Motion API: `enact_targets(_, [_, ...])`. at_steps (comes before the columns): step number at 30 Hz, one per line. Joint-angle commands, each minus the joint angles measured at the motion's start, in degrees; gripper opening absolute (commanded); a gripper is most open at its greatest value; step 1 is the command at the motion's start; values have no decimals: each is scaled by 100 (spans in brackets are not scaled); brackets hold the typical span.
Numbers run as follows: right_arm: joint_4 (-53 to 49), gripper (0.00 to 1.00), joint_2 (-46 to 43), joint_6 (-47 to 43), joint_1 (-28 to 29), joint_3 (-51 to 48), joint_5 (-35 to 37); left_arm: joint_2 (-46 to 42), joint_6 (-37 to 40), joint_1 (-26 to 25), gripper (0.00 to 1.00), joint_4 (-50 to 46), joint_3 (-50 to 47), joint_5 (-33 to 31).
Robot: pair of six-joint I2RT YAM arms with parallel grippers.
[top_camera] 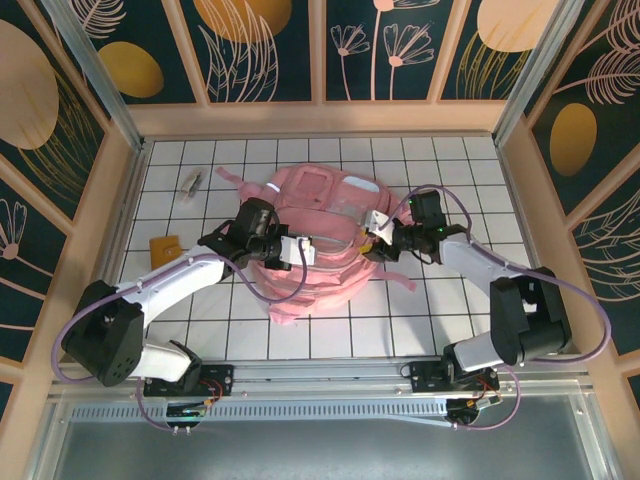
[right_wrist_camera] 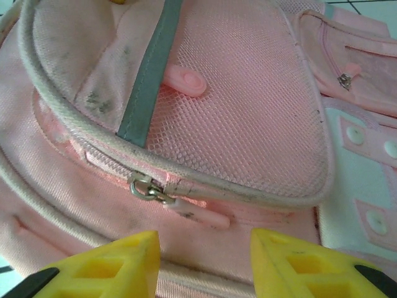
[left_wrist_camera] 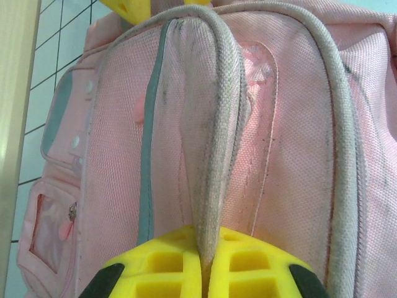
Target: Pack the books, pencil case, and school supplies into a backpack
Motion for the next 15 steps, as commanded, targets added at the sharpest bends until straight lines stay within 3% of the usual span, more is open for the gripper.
enact_targets(1, [218, 42, 183, 196, 26, 140, -417, -174, -122, -34, 0, 474, -33, 860])
enact_targets(4, [119, 41, 298, 95, 121, 205, -511, -185, -159, -31, 0, 521, -76, 899])
enact_targets(8, [109, 33, 345, 36, 180, 238, -487, -180, -160, -31, 0, 497, -72, 909])
enact_targets(12, [-41, 2, 246, -110, 196, 235, -501, -141, -315, -30, 0, 464, -37, 809])
enact_targets(15, [-366, 0, -10, -222, 245, 241, -447, -22, -786, -32, 0, 356, 176, 453])
